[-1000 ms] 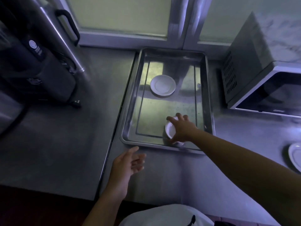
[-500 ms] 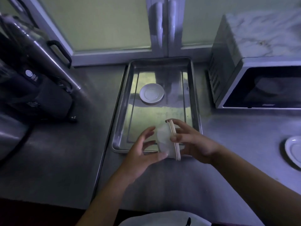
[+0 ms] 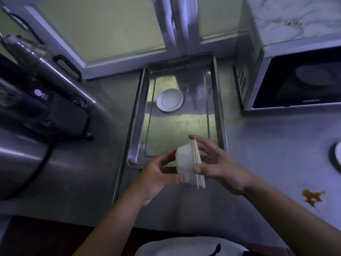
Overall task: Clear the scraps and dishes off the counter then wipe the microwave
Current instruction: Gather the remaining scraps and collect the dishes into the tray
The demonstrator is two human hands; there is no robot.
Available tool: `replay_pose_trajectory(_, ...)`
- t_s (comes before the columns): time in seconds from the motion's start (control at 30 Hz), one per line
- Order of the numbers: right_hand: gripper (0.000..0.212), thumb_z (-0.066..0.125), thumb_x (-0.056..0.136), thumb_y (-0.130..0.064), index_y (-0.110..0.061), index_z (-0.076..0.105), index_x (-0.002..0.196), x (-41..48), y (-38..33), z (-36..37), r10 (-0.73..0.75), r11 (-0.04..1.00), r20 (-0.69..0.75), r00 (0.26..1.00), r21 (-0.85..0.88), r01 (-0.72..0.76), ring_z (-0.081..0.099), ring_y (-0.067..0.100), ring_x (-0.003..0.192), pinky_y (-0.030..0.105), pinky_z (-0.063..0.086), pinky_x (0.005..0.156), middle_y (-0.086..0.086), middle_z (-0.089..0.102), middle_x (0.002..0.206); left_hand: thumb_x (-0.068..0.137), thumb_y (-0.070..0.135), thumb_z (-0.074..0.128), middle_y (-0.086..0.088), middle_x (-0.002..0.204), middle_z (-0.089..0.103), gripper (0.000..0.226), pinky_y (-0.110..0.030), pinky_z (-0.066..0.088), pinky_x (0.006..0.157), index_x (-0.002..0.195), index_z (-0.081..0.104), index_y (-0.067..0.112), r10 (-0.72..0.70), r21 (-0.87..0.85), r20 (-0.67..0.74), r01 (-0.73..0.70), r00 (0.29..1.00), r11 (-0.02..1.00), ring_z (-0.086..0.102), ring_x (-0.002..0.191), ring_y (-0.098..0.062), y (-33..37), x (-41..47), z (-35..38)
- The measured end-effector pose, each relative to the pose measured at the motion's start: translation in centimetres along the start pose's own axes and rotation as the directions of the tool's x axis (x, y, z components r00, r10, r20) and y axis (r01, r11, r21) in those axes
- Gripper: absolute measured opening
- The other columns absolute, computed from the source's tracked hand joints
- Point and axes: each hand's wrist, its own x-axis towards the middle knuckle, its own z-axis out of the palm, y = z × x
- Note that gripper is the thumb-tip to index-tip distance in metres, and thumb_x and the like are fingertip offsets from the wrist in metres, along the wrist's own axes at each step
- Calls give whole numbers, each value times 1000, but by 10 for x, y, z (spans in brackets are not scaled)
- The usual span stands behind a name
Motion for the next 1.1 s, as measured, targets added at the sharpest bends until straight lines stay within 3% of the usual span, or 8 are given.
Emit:
replay_pose_trajectory(0.13,93,88,62,-22,-44,48,142,0,-1,3,-53,974,46,998,-216,62,48,16,137,54,42,112,-11,50,147,59,28,95,-6,116,72,70,-31,56,80,124,69,25,-46,-100,27,49,999,994,69,102,-19,-3,-4,-1)
replay_pose_trajectory(0.3,91,86,66,-20,-49,46,142,13,-5,17,-8,965,91,996,-262,32,49,2,133,33,50,105,-22,53,140,60,37,94,-8,119,71,71,-30,55,79,125,68,30,-7,-66,2,7,1000,998,69,103,-20,-4,-7,-17)
replay_pose_trajectory(0.5,81,84,66,-18,-40,51,137,44,-11,36,31,979,-16,999,-203,-34,63,14,120,38,58,92,-11,62,131,79,35,80,-7,128,67,57,-43,55,93,133,62,29,25,-53,101,-20,995,998,63,120,-27,-9,17,-56)
replay_pose_trajectory(0.6,75,86,67,-18,-42,55,131,69,-7,34,81,965,-164,983,-233,-119,68,14,110,29,59,77,-9,65,125,78,55,73,0,126,69,63,-40,57,91,133,61,28,-70,-36,105,74,992,997,66,117,-22,-12,52,-82)
replay_pose_trajectory(0.67,80,91,68,-20,-42,51,133,89,0,28,50,857,-362,931,-463,-226,62,17,114,33,56,86,-4,59,131,75,62,71,5,121,69,67,-42,54,96,132,61,27,-92,104,-83,100,992,989,66,113,-17,-17,87,-106)
replay_pose_trajectory(0.73,91,91,68,-29,-38,42,144,108,10,17,-13,592,-488,873,-707,-387,48,25,128,40,45,105,3,43,145,83,45,74,-1,123,66,52,-39,52,98,128,62,21,-33,227,-283,100,959,969,64,113,-20,-21,127,-134)
replay_pose_trajectory(0.83,103,88,67,-43,-40,29,152,133,24,3,18,270,-519,855,-821,-504,26,32,141,47,33,113,3,24,157,84,42,74,-6,142,51,61,-44,48,102,137,52,23,14,477,-298,137,954,868,57,120,-26,-18,188,-165)
replay_pose_trajectory(1.1,120,84,65,-59,-49,4,154,174,40,-8,82,11,-600,796,-798,-602,3,36,151,62,32,112,-2,1,164,66,68,77,-8,165,4,125,-52,24,117,157,1,30,8,889,-160,140,987,436,14,149,-36,14,324,-163)
